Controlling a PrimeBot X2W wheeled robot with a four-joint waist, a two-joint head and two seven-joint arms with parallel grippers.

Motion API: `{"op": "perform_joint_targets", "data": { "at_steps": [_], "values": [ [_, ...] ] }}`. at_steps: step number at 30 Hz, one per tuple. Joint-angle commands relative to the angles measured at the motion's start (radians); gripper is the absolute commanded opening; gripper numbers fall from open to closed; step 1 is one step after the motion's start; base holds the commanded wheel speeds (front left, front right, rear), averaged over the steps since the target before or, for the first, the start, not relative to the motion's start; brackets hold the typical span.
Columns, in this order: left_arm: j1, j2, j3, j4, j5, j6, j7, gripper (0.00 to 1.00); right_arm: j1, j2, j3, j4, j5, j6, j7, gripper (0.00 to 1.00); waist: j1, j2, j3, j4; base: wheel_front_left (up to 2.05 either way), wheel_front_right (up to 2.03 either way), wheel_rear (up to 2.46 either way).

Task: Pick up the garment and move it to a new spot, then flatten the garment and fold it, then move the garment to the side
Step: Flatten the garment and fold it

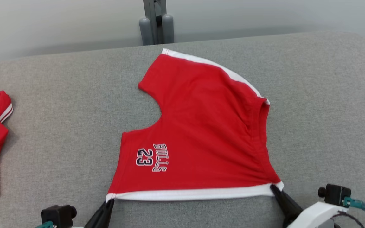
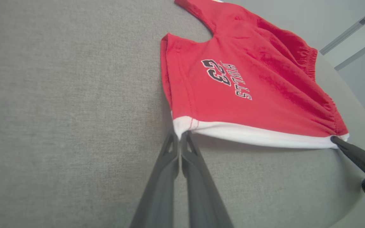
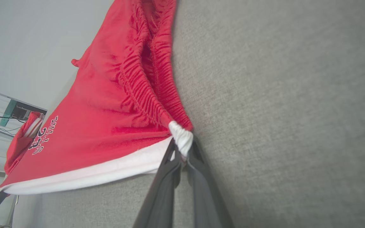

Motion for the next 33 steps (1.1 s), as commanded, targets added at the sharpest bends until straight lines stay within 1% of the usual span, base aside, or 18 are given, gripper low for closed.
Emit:
{"op": "perform_joint_targets", "data": {
  "at_steps": [1, 4, 8, 12, 15, 18, 22, 27, 31, 32, 33],
  "values": [
    [0.012, 0.015, 0.008, -0.012, -0.005, 0.015, 0.008, 0.0, 0.039, -0.008, -0.004, 0.009, -0.009, -0.006, 0.022, 0.0, 0.0, 0.0, -0.014, -0.001, 0.0, 0.0, 0.0],
    [0.058, 0.022, 0.014, -0.049, -0.022, 0.037, 0.027, 0.0, 0.088, 0.001, -0.035, -0.032, -0.042, -0.006, 0.039, 0.0, 0.0, 0.0, -0.029, -0.007, 0.0, 0.0, 0.0],
    [0.098, 0.031, 0.021, -0.077, -0.031, 0.052, 0.035, 0.0, 0.153, 0.014, -0.08, -0.074, -0.1, -0.006, 0.087, 0.0, 0.0, 0.0, -0.05, -0.02, 0.0, 0.0, 0.0],
    [0.106, 0.052, 0.03, -0.101, -0.021, 0.055, 0.035, 0.0, 0.19, 0.049, -0.137, -0.13, -0.152, -0.006, 0.147, 0.0, 0.0, 0.0, -0.054, -0.04, 0.0, 0.0, 0.0],
    [0.068, 0.067, 0.025, -0.109, -0.006, 0.042, 0.044, 0.0, 0.208, 0.082, -0.183, -0.174, -0.183, -0.005, 0.188, 0.0, 0.0, 0.0, -0.049, -0.054, 0.0, 0.0, 0.0],
    [0.019, 0.076, 0.016, -0.106, 0.006, 0.034, 0.061, 0.0, 0.217, 0.12, -0.229, -0.219, -0.208, -0.004, 0.219, 0.0, 0.0, 0.0, -0.04, -0.072, 0.0, 0.0, 0.0],
    [-0.094, 0.084, 0.015, -0.092, 0.029, 0.019, 0.08, 0.0, 0.197, 0.164, -0.289, -0.273, -0.222, -0.004, 0.24, 0.0, 0.0, 0.0, -0.017, -0.092, 0.0, 0.0, 0.0],
    [-0.279, 0.093, 0.011, -0.049, 0.045, -0.017, 0.129, 0.0, 0.122, 0.197, -0.307, -0.316, -0.224, -0.003, 0.248, 0.0, 0.0, 0.0, 0.023, -0.13, 0.0, 0.0, 0.0],
    [-0.421, 0.102, 0.002, 0.025, 0.048, -0.053, 0.179, 0.0, 0.038, 0.205, -0.302, -0.299, -0.215, -0.003, 0.219, 0.0, 0.0, 0.0, 0.057, -0.165, 0.0, 0.0, 0.0],
    [-0.421, 0.102, 0.002, 0.025, 0.048, -0.053, 0.179, 0.0, 0.038, 0.205, -0.302, -0.299, -0.215, -0.003, 0.219, 0.0, 0.0, 0.0, 0.057, -0.165, 0.0, 0.0, 0.0],
    [-0.459, 0.1, -0.002, 0.047, 0.045, -0.066, 0.192, 0.0, 0.016, 0.206, -0.298, -0.292, -0.205, -0.003, 0.205, 0.0, 0.0, 0.0, 0.067, -0.171, 0.0, 0.0, 0.0]
  ]
}}
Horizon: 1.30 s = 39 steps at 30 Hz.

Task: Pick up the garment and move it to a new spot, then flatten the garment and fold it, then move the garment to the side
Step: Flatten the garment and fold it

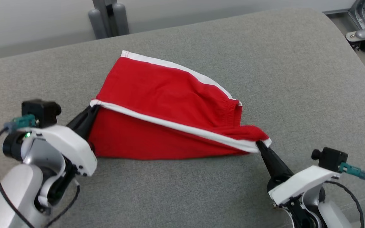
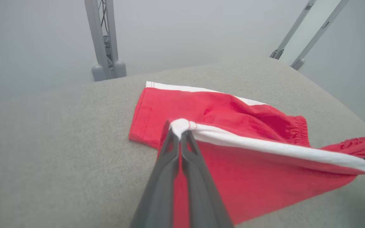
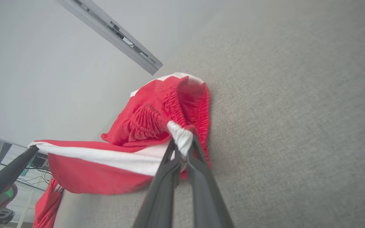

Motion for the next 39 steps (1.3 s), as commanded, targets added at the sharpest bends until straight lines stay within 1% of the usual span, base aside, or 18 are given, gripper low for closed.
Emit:
{"op": "perform_joint_targets", "data": {
  "at_steps": [1, 5, 9, 10, 15, 18, 23, 29, 30, 31, 32, 33, 34, 35, 39],
  "values": [
    [-0.053, 0.006, 0.0, 0.026, 0.002, -0.015, 0.012, 0.0, -0.032, -0.002, 0.006, 0.008, 0.023, 0.0, -0.026, 0.0, 0.0, 0.0, 0.033, -0.025, 0.0, 0.0, 0.0],
    [-0.206, 0.008, -0.021, 0.137, 0.01, -0.068, 0.066, 0.0, -0.126, -0.002, 0.06, 0.05, 0.074, 0.0, -0.101, 0.0, 0.0, 0.0, 0.076, -0.052, 0.0, 0.0, 0.0],
    [-0.35, 0.004, -0.04, 0.261, 0.021, -0.118, 0.097, 0.0, -0.225, -0.003, 0.119, 0.108, 0.121, 0.0, -0.174, 0.0, 0.0, 0.0, 0.116, -0.081, 0.0, 0.0, 0.0],
    [-0.418, -0.001, -0.048, 0.332, 0.028, -0.141, 0.107, 0.0, -0.275, -0.003, 0.157, 0.147, 0.145, 0.0, -0.203, 0.0, 0.0, 0.0, 0.133, -0.098, 0.0, 0.0, 0.0],
    [-0.557, -0.017, -0.065, 0.502, 0.042, -0.183, 0.11, 0.0, -0.393, -0.003, 0.263, 0.238, 0.22, 0.0, -0.271, 0.0, 0.0, 0.0, 0.173, -0.137, 0.0, 0.0, 0.0],
    [-0.62, -0.027, -0.072, 0.596, 0.051, -0.197, 0.102, 0.0, -0.454, -0.003, 0.332, 0.289, 0.268, 0.0, -0.298, 0.0, 0.0, 0.0, 0.194, -0.158, 0.0, 0.0, 0.0],
    [-0.708, -0.039, -0.076, 0.729, 0.061, -0.207, 0.08, 0.0, -0.546, -0.003, 0.438, 0.355, 0.342, 0.0, -0.328, 0.0, 0.0, 0.0, 0.228, -0.179, 0.0, 0.0, 0.0],
    [-0.772, -0.053, -0.086, 0.843, 0.065, -0.222, 0.039, 0.0, -0.627, -0.004, 0.521, 0.418, 0.409, 0.0, -0.353, 0.0, 0.0, 0.0, 0.25, -0.186, 0.0, 0.0, 0.0],
    [-0.782, -0.057, -0.086, 0.857, 0.065, -0.223, 0.026, 0.0, -0.636, -0.003, 0.531, 0.422, 0.417, 0.0, -0.355, 0.33, 0.0, 0.0, 0.253, -0.186, 0.0, 0.0, 0.0],
    [-0.788, -0.062, -0.084, 0.872, 0.059, -0.226, 0.016, 0.0, -0.645, -0.003, 0.537, 0.421, 0.423, 0.0, -0.358, 0.52, 0.0, 0.0, 0.255, -0.186, 0.0, 0.0, 0.0],
    [-0.791, -0.07, -0.082, 0.885, 0.05, -0.231, 0.008, 0.04, -0.649, -0.003, 0.542, 0.42, 0.431, 0.0, -0.359, 0.95, 0.0, 0.0, 0.256, -0.185, 0.0, 0.0, 0.0],
    [-0.793, -0.078, -0.085, 0.9, 0.044, -0.232, 0.01, 0.31, -0.65, -0.003, 0.546, 0.419, 0.434, 0.0, -0.36, 1.0, 0.0, 0.0, 0.256, -0.185, 0.0, 0.0, 0.0],
    [-0.799, -0.08, -0.086, 0.907, 0.042, -0.235, 0.001, 0.7, -0.652, -0.003, 0.539, 0.417, 0.43, 0.0, -0.36, 1.0, 0.0, 0.0, 0.255, -0.185, 0.0, 0.0, 0.0],
    [-0.807, -0.083, -0.084, 0.914, 0.036, -0.237, -0.008, 1.0, -0.651, -0.004, 0.529, 0.412, 0.419, 0.0, -0.361, 1.0, 0.0, 0.0, 0.254, -0.185, 0.0, 0.0, 0.0],
    [-0.808, -0.095, -0.09, 0.932, 0.029, -0.241, -0.053, 1.0, -0.608, -0.003, 0.468, 0.395, 0.334, 0.0, -0.358, 1.0, 0.0, 0.0, 0.238, -0.176, 0.0, 0.0, 0.0]
  ]
}}
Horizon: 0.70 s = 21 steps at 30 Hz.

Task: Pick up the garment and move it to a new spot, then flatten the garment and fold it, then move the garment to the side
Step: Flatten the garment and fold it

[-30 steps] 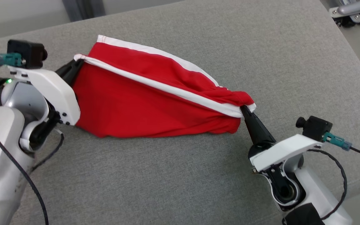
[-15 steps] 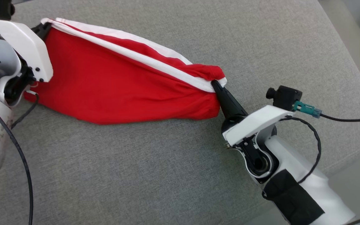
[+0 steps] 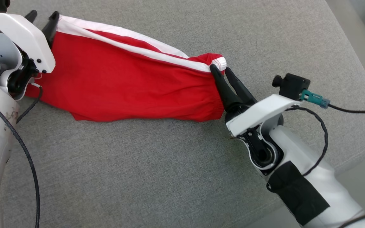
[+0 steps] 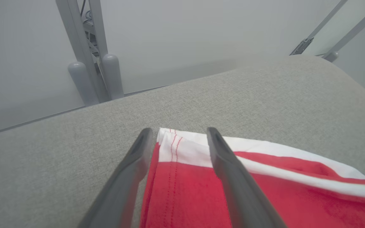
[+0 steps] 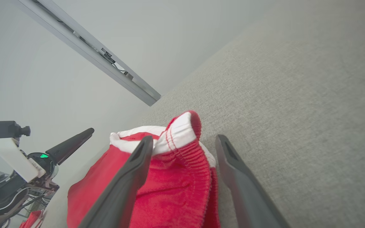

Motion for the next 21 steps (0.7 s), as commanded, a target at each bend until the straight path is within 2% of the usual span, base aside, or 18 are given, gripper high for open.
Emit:
{"op": "perform_joint_targets", "data": {
  "at_steps": [1, 3, 13, 16, 21],
  "values": [
    [-0.011, 0.001, 0.001, 0.003, -0.006, -0.002, -0.025, 1.0, 0.034, -0.006, -0.032, -0.011, -0.045, 0.0, -0.002, 1.0, 0.0, -0.0001, -0.011, 0.008, 0.0, 0.0, 0.0],
    [-0.008, 0.001, 0.005, -0.003, -0.008, -0.003, -0.052, 1.0, 0.047, -0.006, -0.059, -0.022, -0.078, 0.0, -0.002, 1.0, 0.0, -0.0001, -0.017, 0.013, 0.0, 0.0, 0.0],
    [0.138, 0.0, 0.037, -0.148, -0.005, 0.039, -0.295, 1.0, 0.259, -0.023, -0.366, -0.222, -0.458, 0.0, -0.002, 1.0, 0.0, -0.0001, -0.094, 0.1, 0.0, 0.0, 0.0],
    [0.222, 0.008, 0.052, -0.234, -0.004, 0.079, -0.359, 1.0, 0.315, -0.021, -0.445, -0.281, -0.552, 0.0, -0.002, 1.0, 0.0, -0.0001, -0.12, 0.131, 0.0, 0.0, 0.0],
    [0.398, 0.026, 0.08, -0.405, 0.001, 0.169, -0.428, 1.0, 0.388, -0.013, -0.52, -0.336, -0.68, 0.0, 0.002, 1.0, 0.0, -0.0001, -0.16, 0.177, 0.0, 0.0, 0.0]
  ]
}}
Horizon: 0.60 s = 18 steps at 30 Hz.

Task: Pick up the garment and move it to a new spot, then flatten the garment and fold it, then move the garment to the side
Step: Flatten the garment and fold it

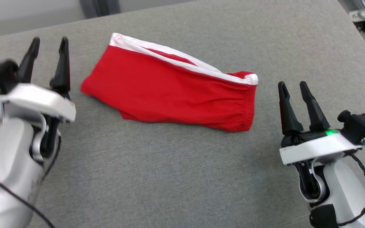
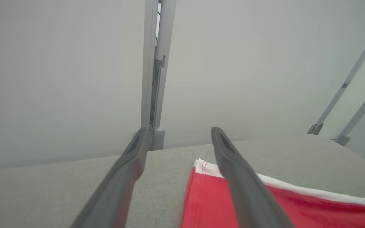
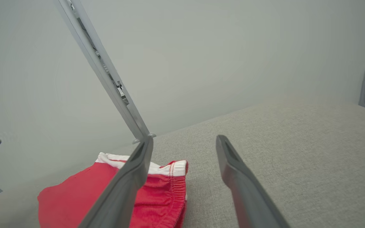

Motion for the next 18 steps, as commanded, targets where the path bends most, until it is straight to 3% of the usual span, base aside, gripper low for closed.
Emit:
{"op": "perform_joint_targets", "data": {
  "at_steps": [1, 7, 18],
  "values": [
    [0.027, 0.007, 0.008, -0.026, 0.002, 0.015, -0.009, 1.0, 0.013, -0.003, -0.011, -0.009, -0.021, 0.0, 0.007, 1.0, 0.0, 0.0, -0.025, 0.028, 0.0, 0.0, 0.0],
    [0.236, 0.029, 0.033, -0.224, 0.052, 0.137, -0.04, 1.0, 0.076, 0.002, -0.069, -0.049, -0.134, 0.0, 0.039, 1.0, 0.0, 0.0, -0.063, 0.061, 0.0, 0.0, 0.0],
    [0.508, 0.026, 0.049, -0.402, 0.111, 0.249, -0.05, 1.0, 0.189, 0.004, -0.118, -0.095, -0.216, 0.0, 0.08, 1.0, 0.0, 0.0, -0.132, 0.086, 0.0, 0.0, 0.0]
  ]
}}
